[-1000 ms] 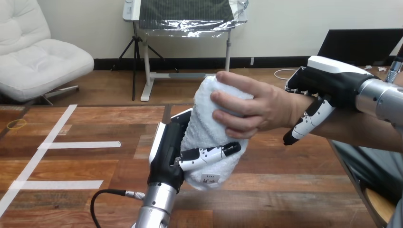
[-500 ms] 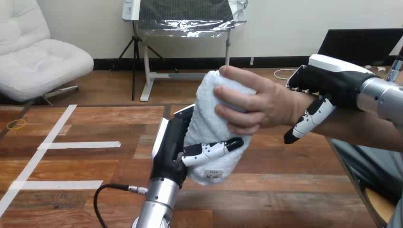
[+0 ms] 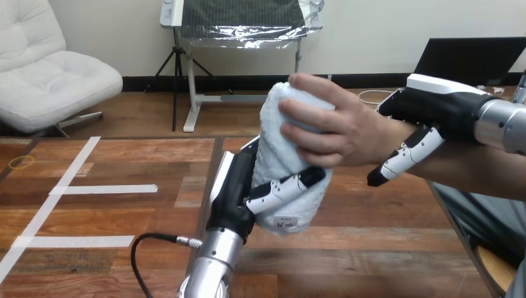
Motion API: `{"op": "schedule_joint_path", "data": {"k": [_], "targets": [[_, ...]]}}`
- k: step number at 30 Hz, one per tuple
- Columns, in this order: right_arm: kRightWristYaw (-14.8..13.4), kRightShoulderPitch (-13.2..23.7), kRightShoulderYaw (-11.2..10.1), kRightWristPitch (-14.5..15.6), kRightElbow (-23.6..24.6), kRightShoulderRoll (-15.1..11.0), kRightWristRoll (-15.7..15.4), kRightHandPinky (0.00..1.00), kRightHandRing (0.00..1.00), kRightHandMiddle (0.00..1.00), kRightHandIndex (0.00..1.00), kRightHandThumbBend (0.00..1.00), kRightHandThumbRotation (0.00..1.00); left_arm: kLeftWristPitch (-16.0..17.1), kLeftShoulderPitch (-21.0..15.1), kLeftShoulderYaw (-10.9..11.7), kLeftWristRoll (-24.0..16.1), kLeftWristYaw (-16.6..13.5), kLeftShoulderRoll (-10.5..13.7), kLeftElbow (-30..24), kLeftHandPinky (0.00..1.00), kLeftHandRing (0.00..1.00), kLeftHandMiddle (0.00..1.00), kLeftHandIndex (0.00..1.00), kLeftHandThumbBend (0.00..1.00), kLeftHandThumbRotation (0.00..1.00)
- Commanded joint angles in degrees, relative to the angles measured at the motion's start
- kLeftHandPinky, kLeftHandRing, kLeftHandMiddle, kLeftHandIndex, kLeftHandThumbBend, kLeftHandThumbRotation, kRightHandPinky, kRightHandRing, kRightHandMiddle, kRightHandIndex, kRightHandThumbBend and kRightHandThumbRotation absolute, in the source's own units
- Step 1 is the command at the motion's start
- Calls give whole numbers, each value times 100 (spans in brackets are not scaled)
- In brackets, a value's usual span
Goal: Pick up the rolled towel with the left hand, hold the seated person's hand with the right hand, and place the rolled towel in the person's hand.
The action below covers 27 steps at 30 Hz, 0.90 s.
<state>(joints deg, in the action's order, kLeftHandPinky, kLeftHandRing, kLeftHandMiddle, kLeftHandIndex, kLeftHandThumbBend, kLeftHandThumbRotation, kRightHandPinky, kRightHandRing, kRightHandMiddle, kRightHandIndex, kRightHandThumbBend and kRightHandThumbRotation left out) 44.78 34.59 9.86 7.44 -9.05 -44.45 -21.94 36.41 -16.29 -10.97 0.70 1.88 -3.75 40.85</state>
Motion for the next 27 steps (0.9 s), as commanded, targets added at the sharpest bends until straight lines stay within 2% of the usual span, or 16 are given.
{"op": "schedule_joint_path", "data": {"k": [1,10,16,27], "targets": [[97,147,-110,15,142,-55,184,56,68,73,74,100,45,-97,-148,-71,-57,0,-420,-587,97,96,93,94,96,98],[168,-22,-257,104,289,-105,394,66,78,82,85,100,58,-265,-13,-16,-109,-56,-319,-857,100,100,97,98,100,100],[155,-134,-346,13,353,-155,519,71,83,87,90,100,66,-421,64,-2,-224,-143,-239,-1019,100,100,99,100,100,100],[39,-344,-560,-195,418,-176,850,77,90,93,95,100,72,-759,179,21,-281,-207,-130,-1326,100,100,100,100,100,100]]}}
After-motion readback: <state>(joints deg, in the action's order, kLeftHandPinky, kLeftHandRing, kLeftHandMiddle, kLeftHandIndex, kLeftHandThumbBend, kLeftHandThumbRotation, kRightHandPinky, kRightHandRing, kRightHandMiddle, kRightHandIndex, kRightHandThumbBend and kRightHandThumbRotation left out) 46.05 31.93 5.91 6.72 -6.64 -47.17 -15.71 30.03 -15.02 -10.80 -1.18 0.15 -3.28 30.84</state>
